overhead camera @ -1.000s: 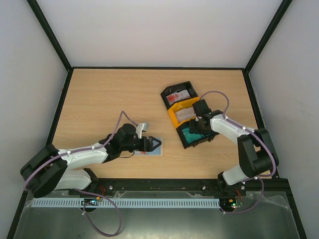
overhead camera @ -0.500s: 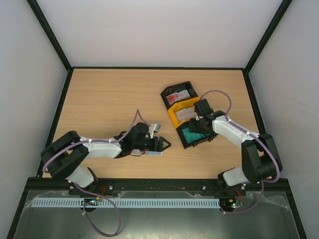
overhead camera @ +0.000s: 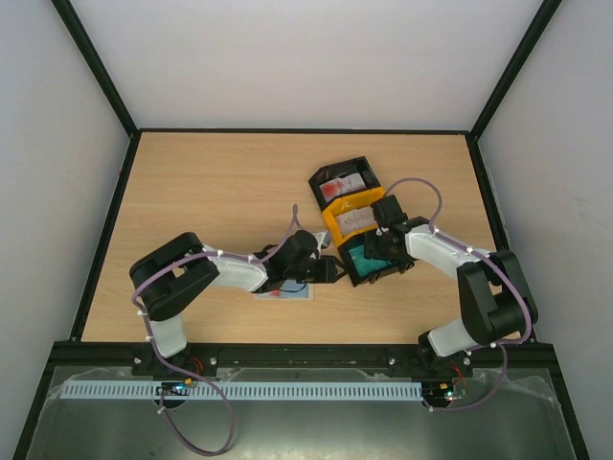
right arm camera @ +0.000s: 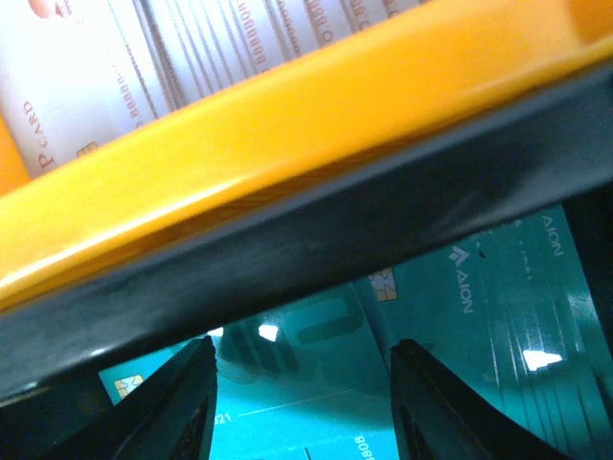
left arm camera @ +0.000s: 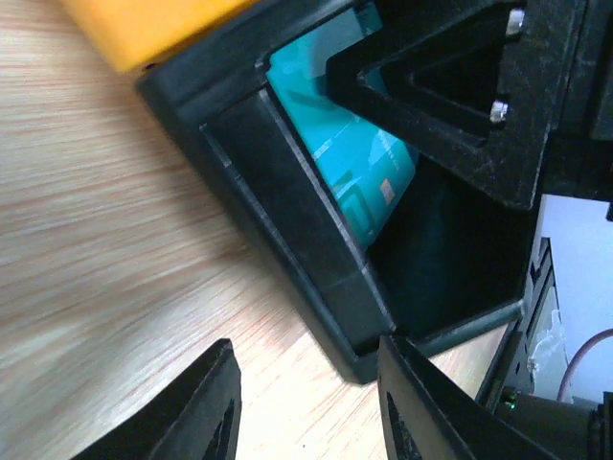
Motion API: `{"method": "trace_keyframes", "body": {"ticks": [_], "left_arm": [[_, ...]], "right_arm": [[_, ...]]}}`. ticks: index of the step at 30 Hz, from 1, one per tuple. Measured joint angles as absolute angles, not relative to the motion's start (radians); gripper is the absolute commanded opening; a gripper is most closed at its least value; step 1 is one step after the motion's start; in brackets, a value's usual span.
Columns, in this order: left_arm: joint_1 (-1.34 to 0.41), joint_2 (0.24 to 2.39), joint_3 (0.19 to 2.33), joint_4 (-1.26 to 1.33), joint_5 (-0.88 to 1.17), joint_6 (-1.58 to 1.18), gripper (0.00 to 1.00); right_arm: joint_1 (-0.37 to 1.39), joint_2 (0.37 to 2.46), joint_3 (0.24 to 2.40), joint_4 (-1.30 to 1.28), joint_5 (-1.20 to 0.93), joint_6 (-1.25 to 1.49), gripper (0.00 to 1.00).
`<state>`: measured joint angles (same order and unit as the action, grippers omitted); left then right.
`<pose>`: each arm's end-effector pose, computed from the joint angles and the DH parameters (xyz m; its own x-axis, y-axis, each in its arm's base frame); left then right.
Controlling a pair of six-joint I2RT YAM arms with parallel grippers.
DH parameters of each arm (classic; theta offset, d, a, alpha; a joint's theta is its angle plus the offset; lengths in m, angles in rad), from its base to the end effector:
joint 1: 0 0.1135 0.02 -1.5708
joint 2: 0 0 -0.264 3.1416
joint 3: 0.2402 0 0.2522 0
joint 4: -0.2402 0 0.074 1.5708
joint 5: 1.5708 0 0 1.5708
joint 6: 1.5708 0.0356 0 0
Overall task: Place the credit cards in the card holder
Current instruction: Pick up the credit card from the storage box.
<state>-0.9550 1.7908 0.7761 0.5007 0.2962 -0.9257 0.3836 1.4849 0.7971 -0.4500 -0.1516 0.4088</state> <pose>0.1948 -0.2933 0.1416 -0.9119 -0.0343 -0.4089 0.3308 0.5281 -0.7821 0.2489 0.1062 0.1683 -0.9428 0.0433 -0.3305 -0.0588 0.9544 0.2926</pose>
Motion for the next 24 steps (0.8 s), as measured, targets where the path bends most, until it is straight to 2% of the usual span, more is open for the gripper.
{"method": "trace_keyframes", "body": {"ticks": [6,19,24], "left_arm": [[-0.955,1.858,0.873,0.456,0.290,-0.894,0.27],[-0.954,1.897,0.934,0.435,0.304,-0.852,0.24],[-0.954,1.898,0.936,0.435,0.306,-0.851,0.24]], "right_arm": [[0.380,1.480,0.797,-0.448,-0.197,0.404,0.35],[0.371,1.373,0.795,-0.459,-0.264,0.400,0.33],[0.367,1.352,0.788,-0.457,-0.285,0.393,0.25]]}}
